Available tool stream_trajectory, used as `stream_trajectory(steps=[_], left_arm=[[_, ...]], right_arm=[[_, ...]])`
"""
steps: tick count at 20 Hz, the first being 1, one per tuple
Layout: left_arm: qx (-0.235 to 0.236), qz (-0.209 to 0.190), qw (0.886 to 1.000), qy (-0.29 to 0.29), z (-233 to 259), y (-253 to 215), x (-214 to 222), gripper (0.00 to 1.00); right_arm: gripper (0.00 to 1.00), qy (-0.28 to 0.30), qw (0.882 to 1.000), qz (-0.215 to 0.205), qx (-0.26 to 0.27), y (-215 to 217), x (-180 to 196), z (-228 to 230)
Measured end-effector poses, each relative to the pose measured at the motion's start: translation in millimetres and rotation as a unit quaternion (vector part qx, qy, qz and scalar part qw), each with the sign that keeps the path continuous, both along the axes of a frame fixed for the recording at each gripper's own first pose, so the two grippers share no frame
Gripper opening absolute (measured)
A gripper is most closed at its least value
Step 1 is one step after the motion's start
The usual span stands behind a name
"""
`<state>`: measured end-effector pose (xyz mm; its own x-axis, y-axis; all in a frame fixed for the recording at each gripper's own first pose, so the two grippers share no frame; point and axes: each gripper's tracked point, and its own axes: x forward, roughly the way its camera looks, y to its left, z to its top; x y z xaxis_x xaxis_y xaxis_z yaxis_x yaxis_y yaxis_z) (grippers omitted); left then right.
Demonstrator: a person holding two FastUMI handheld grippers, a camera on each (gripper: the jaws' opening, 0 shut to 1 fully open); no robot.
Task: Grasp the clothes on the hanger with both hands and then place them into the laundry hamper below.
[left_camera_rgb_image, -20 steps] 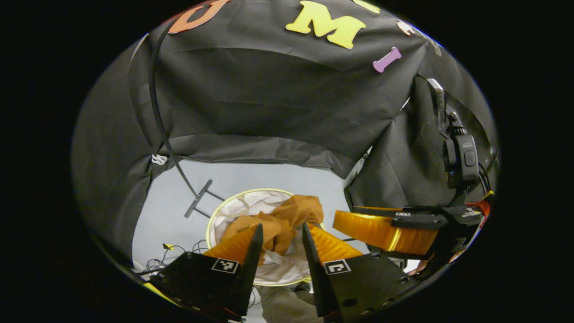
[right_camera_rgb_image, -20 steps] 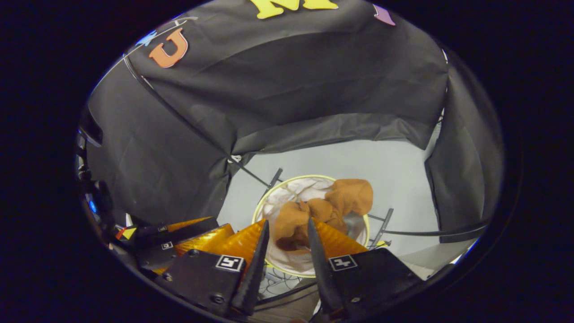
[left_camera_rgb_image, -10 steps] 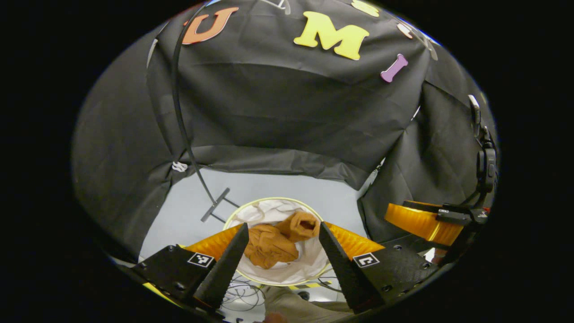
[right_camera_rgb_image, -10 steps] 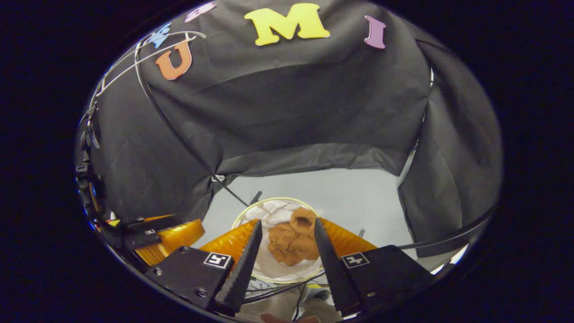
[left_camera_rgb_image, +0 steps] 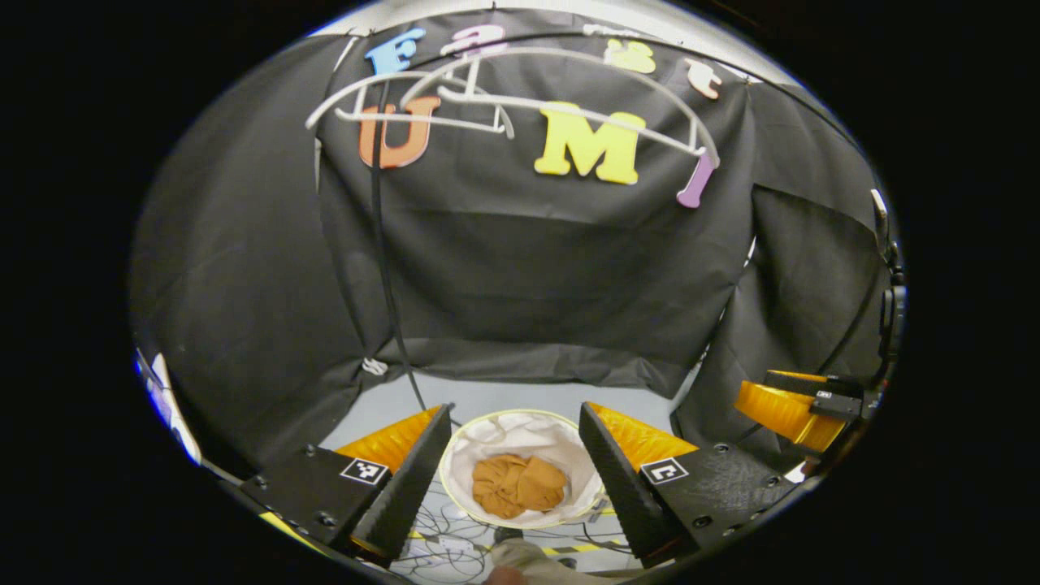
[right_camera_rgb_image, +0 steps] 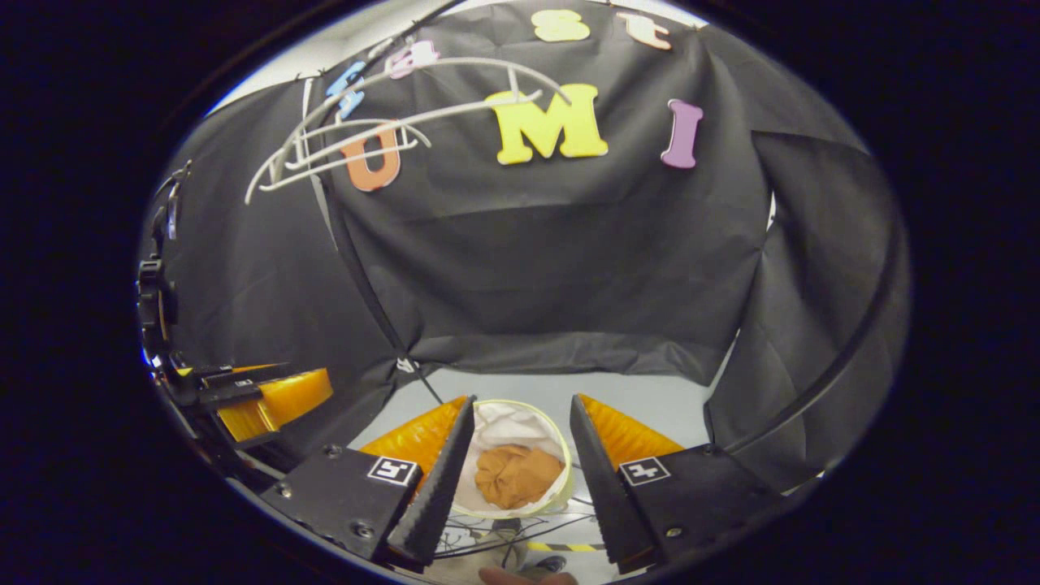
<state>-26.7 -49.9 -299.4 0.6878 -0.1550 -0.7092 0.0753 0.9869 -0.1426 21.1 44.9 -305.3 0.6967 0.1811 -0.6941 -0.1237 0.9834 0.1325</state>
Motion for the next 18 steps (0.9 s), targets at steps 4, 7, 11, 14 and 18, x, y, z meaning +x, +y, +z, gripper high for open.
stream_trajectory(steps=[4, 7, 11, 14, 18], left_arm=[[0.016, 0.02, 0.998, -0.059, 57, 13, -23, 0.97], [0.023, 0.037, 0.993, -0.112, 111, 25, -32, 0.97], [0.021, 0.047, 0.983, -0.174, 175, 30, -47, 1.0], [0.028, 0.046, 0.974, -0.22, 213, 36, -56, 1.0], [0.03, 0.044, 0.962, -0.269, 238, 38, -79, 1.0]], right_arm=[[0.77, -0.056, 0.998, -0.009, -0.002, -51, -43, 58], [0.77, -0.102, 0.994, -0.034, -0.018, -97, -59, 105], [0.8, -0.165, 0.984, -0.062, -0.028, -135, -63, 172], [0.8, -0.213, 0.973, -0.081, -0.043, -144, -66, 212], [0.79, -0.277, 0.955, -0.087, -0.06, -124, -80, 260]])
